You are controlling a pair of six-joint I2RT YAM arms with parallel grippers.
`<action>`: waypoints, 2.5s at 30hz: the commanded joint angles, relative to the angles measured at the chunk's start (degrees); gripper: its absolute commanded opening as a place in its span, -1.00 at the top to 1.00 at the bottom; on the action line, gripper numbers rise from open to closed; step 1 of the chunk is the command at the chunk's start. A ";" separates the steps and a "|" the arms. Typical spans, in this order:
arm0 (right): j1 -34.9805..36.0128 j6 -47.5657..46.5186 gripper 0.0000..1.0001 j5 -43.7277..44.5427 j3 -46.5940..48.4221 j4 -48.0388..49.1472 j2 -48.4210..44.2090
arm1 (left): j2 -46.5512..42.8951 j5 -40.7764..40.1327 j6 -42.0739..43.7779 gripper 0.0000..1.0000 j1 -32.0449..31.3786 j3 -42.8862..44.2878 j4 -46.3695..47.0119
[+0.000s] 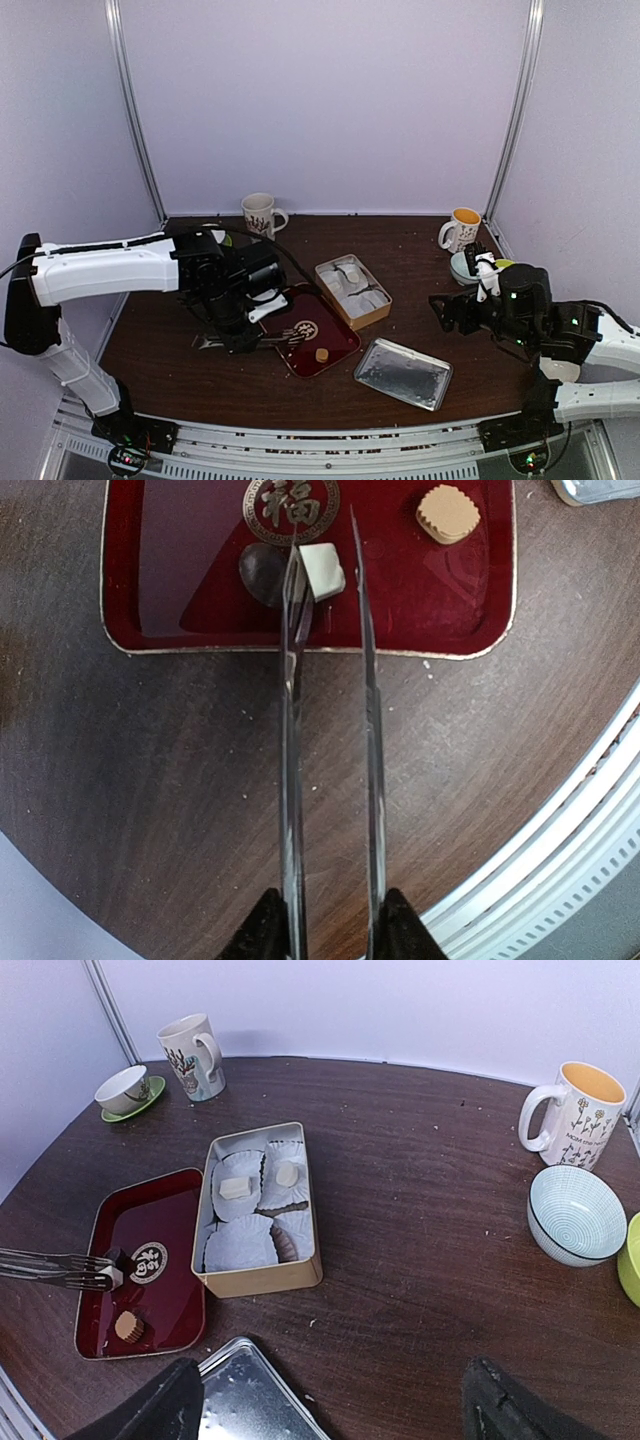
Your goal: Pack the chocolate
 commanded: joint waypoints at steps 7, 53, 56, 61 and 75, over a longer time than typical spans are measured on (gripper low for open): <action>-0.32 0.52 -0.80 0.75 -0.32 0.44 -0.33 | 2.34 -0.29 0.34 0.41 0.13 -0.04 -1.14; -0.50 -0.66 -0.81 2.67 1.42 -2.79 -2.01 | 18.22 6.03 -1.20 0.60 2.19 16.57 32.61; -0.46 -0.63 -0.80 2.71 1.12 -2.53 -2.19 | 19.08 6.52 -1.54 0.61 2.39 16.63 32.62; -0.50 -0.88 -0.80 2.72 1.09 -2.79 -2.21 | 19.27 6.93 -2.40 0.60 2.67 15.69 32.87; -0.58 -0.62 -0.81 2.72 0.25 -2.45 -2.67 | 21.05 7.32 -2.65 0.41 2.77 15.13 32.33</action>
